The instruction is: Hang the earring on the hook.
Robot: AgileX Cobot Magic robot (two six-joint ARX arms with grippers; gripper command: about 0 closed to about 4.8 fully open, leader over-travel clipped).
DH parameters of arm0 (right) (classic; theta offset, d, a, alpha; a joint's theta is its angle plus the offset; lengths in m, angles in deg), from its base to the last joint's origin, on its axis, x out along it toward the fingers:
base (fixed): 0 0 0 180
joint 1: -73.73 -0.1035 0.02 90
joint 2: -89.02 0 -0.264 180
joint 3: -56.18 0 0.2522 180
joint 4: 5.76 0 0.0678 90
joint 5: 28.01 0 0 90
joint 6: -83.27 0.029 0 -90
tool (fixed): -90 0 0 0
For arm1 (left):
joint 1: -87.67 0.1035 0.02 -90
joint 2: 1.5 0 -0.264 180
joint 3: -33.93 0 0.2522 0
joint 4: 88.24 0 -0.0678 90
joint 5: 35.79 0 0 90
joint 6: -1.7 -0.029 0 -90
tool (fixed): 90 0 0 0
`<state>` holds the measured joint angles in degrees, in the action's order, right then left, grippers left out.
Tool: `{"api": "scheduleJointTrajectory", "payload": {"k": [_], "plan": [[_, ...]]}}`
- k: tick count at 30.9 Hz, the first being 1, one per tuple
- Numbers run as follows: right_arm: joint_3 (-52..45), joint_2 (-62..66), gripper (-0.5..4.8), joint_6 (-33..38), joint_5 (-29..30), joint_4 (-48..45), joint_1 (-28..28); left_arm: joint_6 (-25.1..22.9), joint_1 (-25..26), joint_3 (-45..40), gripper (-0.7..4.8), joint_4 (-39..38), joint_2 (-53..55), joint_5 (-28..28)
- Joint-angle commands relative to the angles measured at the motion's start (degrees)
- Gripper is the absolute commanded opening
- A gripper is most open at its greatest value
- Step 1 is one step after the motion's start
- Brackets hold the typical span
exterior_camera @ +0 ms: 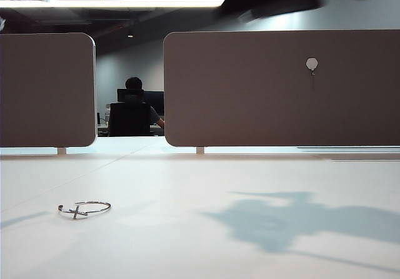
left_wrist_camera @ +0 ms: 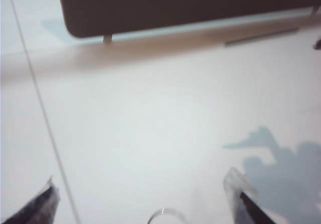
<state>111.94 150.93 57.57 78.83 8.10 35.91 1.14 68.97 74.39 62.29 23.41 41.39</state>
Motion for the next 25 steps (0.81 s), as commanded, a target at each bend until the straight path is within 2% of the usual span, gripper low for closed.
{"api": "scheduleJointTrajectory", "payload": {"k": [1,3,9,13,17,19,21,25], "plan": [[3.19,7.19,4.58,-4.66,-3.43,0.61,-4.94,-5.84,-0.96,2.54,4.79,-9.27,0.94,4.83],[6.25,12.48,4.16,-4.76,-3.17,1.49,-7.04,-7.08,-0.87,3.02,4.79,-11.58,1.16,5.62],[17.18,26.97,4.17,-8.02,-2.03,5.46,-9.55,-7.21,-0.9,3.17,4.79,-16.59,1.16,5.27],[24.13,34.6,4.17,-9.29,-1.55,12.17,-9.86,-8.04,-0.9,3.17,4.79,-18.56,1.16,5.53],[24.59,37.22,4.15,-10.19,1.68,13.4,-10.27,-8.04,-0.9,3.17,4.79,-19.19,1.16,5.6],[24.57,37.73,3.83,-13.68,2.6,14.62,-11.17,-8.11,-0.9,3.17,4.79,-19.5,1.16,5.57],[24.57,38.12,3.77,-17.42,2.49,15.19,-12.44,-8.28,-0.9,3.17,4.79,-19.61,1.16,5.55],[24.59,40.11,3.77,-18.14,1.9,13.29,-14.62,-8.66,-0.9,3.17,4.79,-19.58,1.14,5.86]]}}
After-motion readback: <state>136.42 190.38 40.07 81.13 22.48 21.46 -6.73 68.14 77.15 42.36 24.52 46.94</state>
